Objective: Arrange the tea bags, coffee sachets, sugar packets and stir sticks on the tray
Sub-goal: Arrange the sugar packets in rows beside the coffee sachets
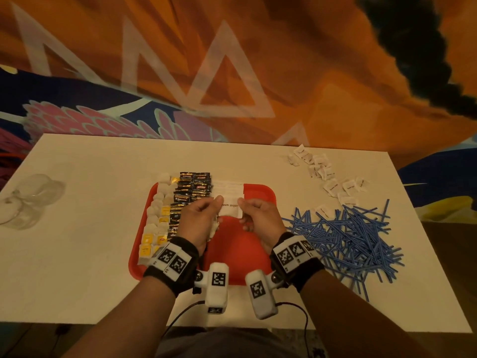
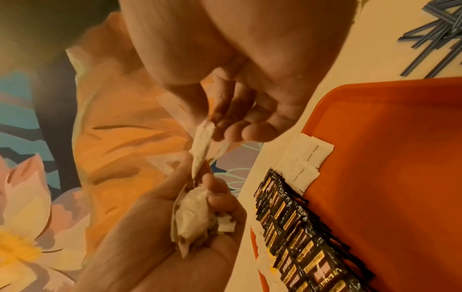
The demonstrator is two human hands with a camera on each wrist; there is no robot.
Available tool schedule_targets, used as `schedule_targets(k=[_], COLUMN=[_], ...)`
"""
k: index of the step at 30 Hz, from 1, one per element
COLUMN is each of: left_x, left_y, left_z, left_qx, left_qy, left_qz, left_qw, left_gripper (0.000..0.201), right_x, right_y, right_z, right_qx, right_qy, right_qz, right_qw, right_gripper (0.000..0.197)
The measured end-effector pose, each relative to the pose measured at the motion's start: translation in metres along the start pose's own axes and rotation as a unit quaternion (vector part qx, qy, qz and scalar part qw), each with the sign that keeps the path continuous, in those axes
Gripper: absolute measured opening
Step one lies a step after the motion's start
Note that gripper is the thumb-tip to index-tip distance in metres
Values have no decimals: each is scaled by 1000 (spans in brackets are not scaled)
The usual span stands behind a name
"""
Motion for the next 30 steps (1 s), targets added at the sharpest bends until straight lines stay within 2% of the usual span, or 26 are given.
schedule_targets(k=[3,8,12,15,19,23,26,30], left_x=[-2,-4,-4,-5,-10,-14,-14,-14], left_y=[5,16,25,33,53,78,96,119], left_z=[-3,-10,-17,-21,-28,-32,-30,-29], left_qx=[-2,2,16,38,67,68,85,106], left_qy=[-4,-1,-7,-9,31,54,65,75], left_qz=[-25,-22,-55,-76,-58,-46,-34,-20], left_qw=[1000,1000,998,996,996,995,994,991], left_gripper=[17,18,19,15,17,18,18,17], right_x=[5,9,19,29,48,62,68,76], right_y=[-7,-18,-18,-14,-1,3,-3,-14], right_z=[-6,-11,-15,-26,-51,-79,-99,-124], right_qx=[-3,-10,-36,-14,23,56,56,58], right_qy=[-10,-36,-22,-26,-55,-84,-94,-116], right_qz=[5,-65,12,50,130,193,237,237], right_qw=[1000,997,999,998,990,976,965,963], right_gripper=[25,15,16,23,29,31,33,38])
Point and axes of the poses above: each hand's wrist, its own z-axis away from the middle knuckle, its own y-axis out of the back of the hand, x = y × z, the point moved 2 cm from there along -z, towards the middle knuckle, and after that the axes turned 4 degrees about -x, right-handed, at the moved point
